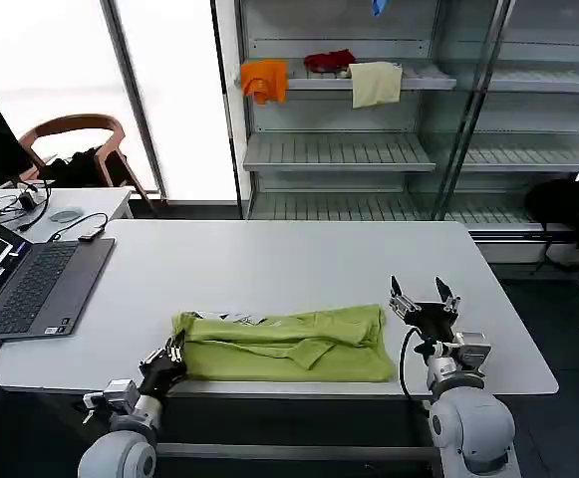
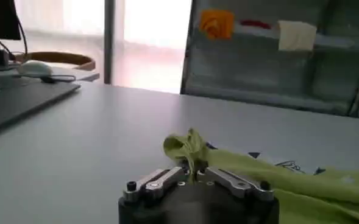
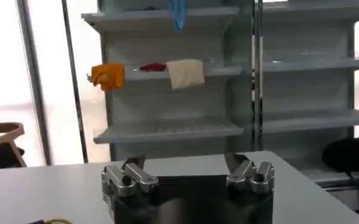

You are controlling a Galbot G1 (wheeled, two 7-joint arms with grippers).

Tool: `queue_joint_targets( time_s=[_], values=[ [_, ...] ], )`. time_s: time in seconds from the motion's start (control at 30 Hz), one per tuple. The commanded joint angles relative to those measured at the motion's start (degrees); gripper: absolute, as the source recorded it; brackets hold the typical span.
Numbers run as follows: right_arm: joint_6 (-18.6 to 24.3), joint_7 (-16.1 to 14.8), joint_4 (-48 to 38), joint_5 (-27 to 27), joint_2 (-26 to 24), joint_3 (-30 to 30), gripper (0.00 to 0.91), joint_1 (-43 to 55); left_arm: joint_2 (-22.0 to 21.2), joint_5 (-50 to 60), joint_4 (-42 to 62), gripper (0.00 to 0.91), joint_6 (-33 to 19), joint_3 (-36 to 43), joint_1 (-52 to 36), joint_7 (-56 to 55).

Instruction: Fold and organize the clothes.

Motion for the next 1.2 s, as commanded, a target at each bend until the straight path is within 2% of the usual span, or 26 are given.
queue_joint_targets(
  time_s=[0.03,0.13,0.23,0.33,0.4,0.47,0.57,0.73,0.97,1.2],
  values=[
    [0.16,-0.07,-0.42,0.66,-0.41,1.12,0.907,-0.03,5.06,12.63,0.14,0.000,-1.37,-11.92,-2.17,6.70],
    [0.48,-0.11,-1.08,1.06,-0.45,1.34,0.907,-0.06,9.71,20.16,1.08,0.000,-1.75,-17.39,-4.17,9.77],
    [0.91,-0.11,-1.73,1.11,-0.33,1.30,0.907,0.03,15.77,23.21,1.65,0.000,-0.81,-20.92,-5.65,11.50],
    [1.23,-0.07,-2.43,1.08,-0.19,1.23,0.907,0.11,19.57,23.49,1.36,0.000,0.59,-23.12,-7.15,12.76],
    [1.47,-0.09,-2.78,1.08,-0.19,1.23,0.907,0.14,20.27,22.41,0.26,0.000,1.95,-23.36,-8.12,12.58],
    [1.70,-0.12,-3.06,1.06,-0.17,1.21,0.907,0.13,19.57,20.02,-2.21,0.000,3.29,-22.15,-8.22,11.91],
    [1.92,-0.09,-3.26,0.83,0.03,0.99,0.907,-0.02,14.70,13.62,-7.43,0.000,5.69,-17.62,-6.95,10.28],
    [1.89,-0.01,-3.00,0.27,0.20,0.79,0.907,-0.47,5.36,6.21,-11.91,0.000,8.56,-3.75,-5.13,7.50],
    [2.23,-0.01,-2.91,-0.38,0.41,0.90,0.907,-1.69,0.18,5.38,-12.12,0.000,11.36,11.08,-6.44,3.61],
    [2.37,0.02,-2.34,-0.56,0.64,0.89,0.907,-2.14,-1.22,10.09,-6.49,0.000,12.60,15.85,-6.42,2.52]
  ],
)
